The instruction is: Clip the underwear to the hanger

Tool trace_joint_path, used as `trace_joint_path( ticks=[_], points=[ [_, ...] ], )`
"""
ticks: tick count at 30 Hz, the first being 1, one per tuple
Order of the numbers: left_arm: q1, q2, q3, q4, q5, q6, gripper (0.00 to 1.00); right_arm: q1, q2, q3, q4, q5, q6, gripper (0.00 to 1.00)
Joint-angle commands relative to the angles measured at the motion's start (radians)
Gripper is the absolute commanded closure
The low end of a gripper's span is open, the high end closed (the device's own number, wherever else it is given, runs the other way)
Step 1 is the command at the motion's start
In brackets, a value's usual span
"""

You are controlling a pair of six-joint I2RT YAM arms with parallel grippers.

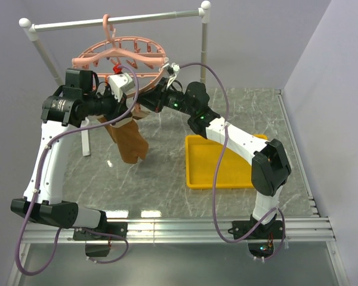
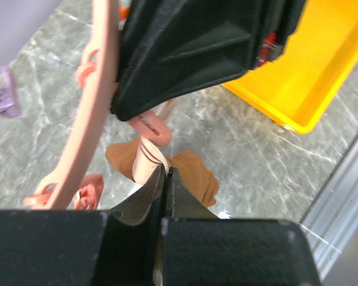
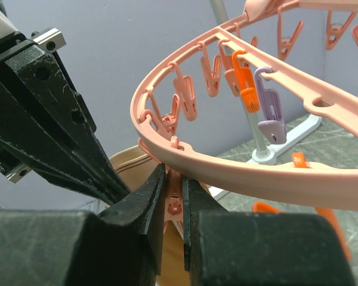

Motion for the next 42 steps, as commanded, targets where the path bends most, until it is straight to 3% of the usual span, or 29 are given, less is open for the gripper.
trace_joint_path(
  ticks=[1, 14, 22, 38, 42],
  points=[
    [0.002, -0.012, 0.035, -0.03, 0.108, 0.045, 1.0, 0.006, -0.045, -0.031, 0.06, -0.088, -0.004, 1.0],
    [0.049, -0.071, -0.045, 0.056, 0.13, 0.062, 1.0, 0.005, -0.052, -0.084, 0.196, -0.18, 0.044, 1.0],
    [0.066, -0.081, -0.052, 0.067, 0.179, 0.068, 1.0, 0.006, -0.052, -0.08, 0.179, -0.197, 0.025, 0.85],
    [0.074, -0.025, -0.028, -0.13, 0.273, 0.226, 1.0, 0.001, -0.043, -0.084, 0.266, -0.214, 0.077, 0.92],
    [0.106, -0.026, -0.037, -0.112, 0.291, 0.235, 1.0, 0.001, -0.046, -0.098, 0.289, -0.237, 0.091, 0.93]
  ],
)
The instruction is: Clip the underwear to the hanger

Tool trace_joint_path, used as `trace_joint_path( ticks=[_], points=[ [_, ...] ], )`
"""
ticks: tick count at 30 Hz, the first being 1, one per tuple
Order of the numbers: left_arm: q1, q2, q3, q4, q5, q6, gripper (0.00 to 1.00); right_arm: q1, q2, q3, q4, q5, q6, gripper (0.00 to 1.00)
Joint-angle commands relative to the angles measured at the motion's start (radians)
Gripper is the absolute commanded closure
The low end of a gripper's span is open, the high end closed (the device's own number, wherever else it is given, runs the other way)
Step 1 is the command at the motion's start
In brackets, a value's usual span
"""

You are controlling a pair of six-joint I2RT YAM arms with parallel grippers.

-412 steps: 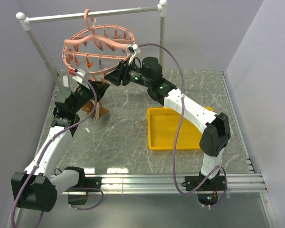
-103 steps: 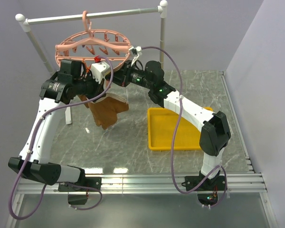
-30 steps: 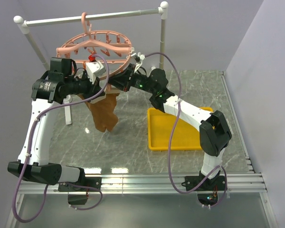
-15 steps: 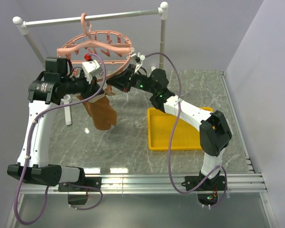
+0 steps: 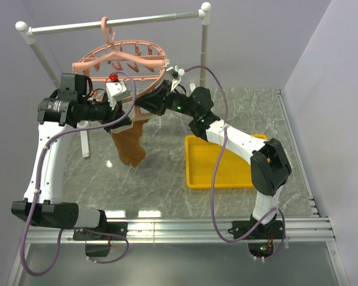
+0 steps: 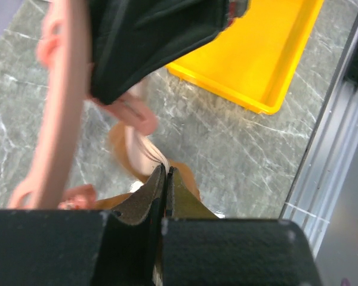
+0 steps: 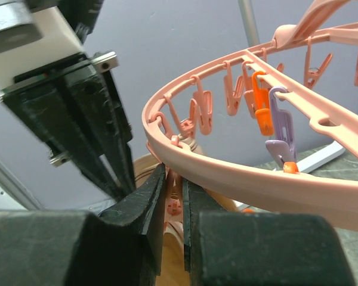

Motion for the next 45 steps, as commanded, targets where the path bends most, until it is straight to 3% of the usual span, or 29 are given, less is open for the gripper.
trace_joint_path(
  ticks=[1, 14, 21, 30, 37, 42, 45],
  points=[
    [0.03, -0.009, 0.014, 0.001, 0.064, 0.043, 1.0, 0.011, -0.043, -0.024, 0.056, -0.122, 0.023, 0.93],
    [0.066, 0.012, 0.032, -0.042, 0.169, 0.122, 1.0, 0.011, -0.028, -0.022, 0.112, -0.162, 0.061, 0.93],
    [0.076, 0.011, 0.031, -0.035, 0.19, 0.12, 1.0, 0.011, -0.027, -0.022, 0.116, -0.169, 0.066, 0.81],
    [0.093, 0.009, 0.037, -0.021, 0.236, 0.105, 1.0, 0.009, -0.03, -0.024, 0.112, -0.168, 0.055, 0.82],
    [0.093, 0.009, 0.035, -0.045, 0.276, 0.135, 1.0, 0.011, -0.03, -0.028, 0.114, -0.157, 0.04, 0.76],
    [0.118, 0.003, 0.031, -0.038, 0.282, 0.129, 1.0, 0.009, -0.03, -0.03, 0.116, -0.158, 0.046, 0.58],
    [0.119, 0.003, 0.031, -0.035, 0.284, 0.126, 1.0, 0.011, -0.033, -0.03, 0.108, -0.16, 0.036, 0.55]
  ],
)
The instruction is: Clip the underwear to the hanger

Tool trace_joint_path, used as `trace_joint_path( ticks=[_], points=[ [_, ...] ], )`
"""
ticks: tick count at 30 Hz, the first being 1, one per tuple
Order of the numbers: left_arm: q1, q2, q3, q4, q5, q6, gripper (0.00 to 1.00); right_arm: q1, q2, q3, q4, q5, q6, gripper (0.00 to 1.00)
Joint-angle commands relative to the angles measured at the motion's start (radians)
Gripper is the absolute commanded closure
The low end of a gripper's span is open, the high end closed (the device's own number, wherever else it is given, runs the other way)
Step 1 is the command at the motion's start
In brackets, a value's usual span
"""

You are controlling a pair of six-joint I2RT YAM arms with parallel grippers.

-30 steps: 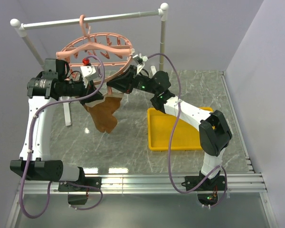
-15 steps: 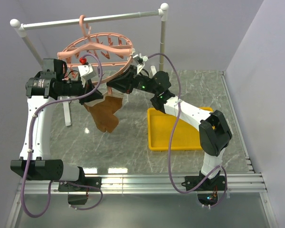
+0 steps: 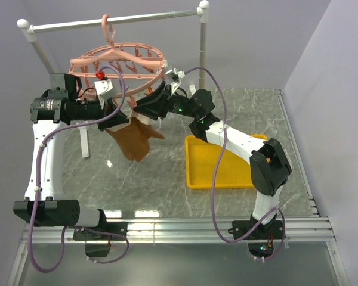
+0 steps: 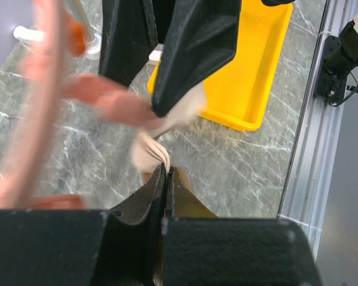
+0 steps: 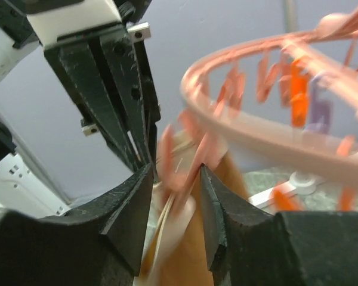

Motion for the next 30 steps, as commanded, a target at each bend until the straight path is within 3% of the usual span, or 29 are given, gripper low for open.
trace_joint_path(
  ticks=[1, 12, 21, 24, 30],
  points=[
    [0.005, -0.015, 0.029, 0.007, 0.05, 0.018, 1.0, 0.011, -0.033, -0.004, 0.018, -0.069, -0.01, 0.55],
    [0.007, -0.027, 0.009, 0.053, 0.041, -0.007, 1.0, 0.011, -0.039, -0.004, 0.007, -0.065, -0.009, 0.46],
    [0.007, -0.124, -0.094, 0.239, -0.056, -0.165, 0.97, 0.013, -0.091, -0.028, -0.102, -0.028, -0.041, 0.26],
    [0.005, -0.145, -0.117, 0.279, -0.112, -0.222, 0.89, 0.014, -0.129, -0.054, -0.154, -0.014, -0.056, 0.24],
    [0.005, -0.203, -0.164, 0.316, -0.159, -0.274, 0.56, 0.02, -0.206, -0.131, -0.258, 0.006, -0.105, 0.21]
  ],
)
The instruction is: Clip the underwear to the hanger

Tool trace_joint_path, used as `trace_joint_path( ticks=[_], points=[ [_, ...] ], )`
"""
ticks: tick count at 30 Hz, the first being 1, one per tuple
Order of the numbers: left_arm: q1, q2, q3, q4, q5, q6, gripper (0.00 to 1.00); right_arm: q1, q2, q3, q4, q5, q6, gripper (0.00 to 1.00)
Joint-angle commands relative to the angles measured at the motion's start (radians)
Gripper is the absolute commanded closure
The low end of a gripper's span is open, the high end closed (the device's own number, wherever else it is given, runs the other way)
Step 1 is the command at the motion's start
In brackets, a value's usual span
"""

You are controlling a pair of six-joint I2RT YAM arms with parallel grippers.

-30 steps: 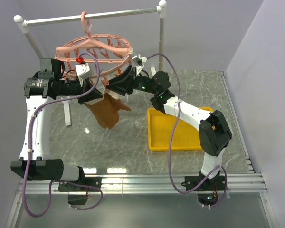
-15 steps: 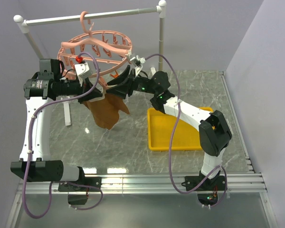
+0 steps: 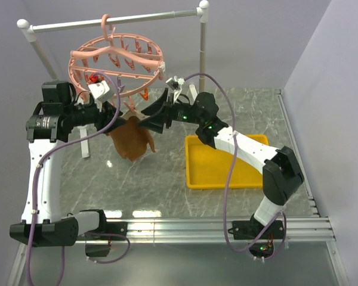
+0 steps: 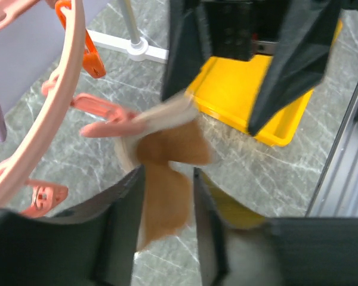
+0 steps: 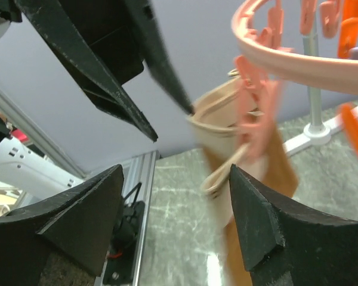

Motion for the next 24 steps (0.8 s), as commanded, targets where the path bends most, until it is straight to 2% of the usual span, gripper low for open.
trace_joint_path(
  ticks=[1, 9, 10, 12, 18, 24],
  points=[
    [0.001, -0.048, -0.027, 0.065, -0.04, -0.069, 0.53, 0.01, -0.09, -0.031, -0.059, 0.02, -0.046, 0.21],
    [0.001, -0.123, -0.078, 0.053, -0.07, -0.122, 0.33, 0.011, -0.202, -0.134, -0.184, 0.042, -0.107, 0.18],
    [0.001, -0.131, -0.088, 0.048, -0.071, -0.142, 0.24, 0.01, -0.216, -0.14, -0.201, 0.045, -0.118, 0.18],
    [0.001, -0.157, -0.098, 0.036, -0.076, -0.155, 0.01, 0.01, -0.257, -0.159, -0.256, 0.051, -0.147, 0.17],
    [0.003, -0.189, -0.11, 0.016, -0.148, -0.305, 0.01, -0.004, -0.383, -0.182, -0.422, 0.074, -0.244, 0.14],
    [0.001, -0.289, -0.209, 0.121, -0.235, -0.496, 0.01, -0.087, -0.487, -0.177, -0.634, 0.101, -0.314, 0.1]
  ],
)
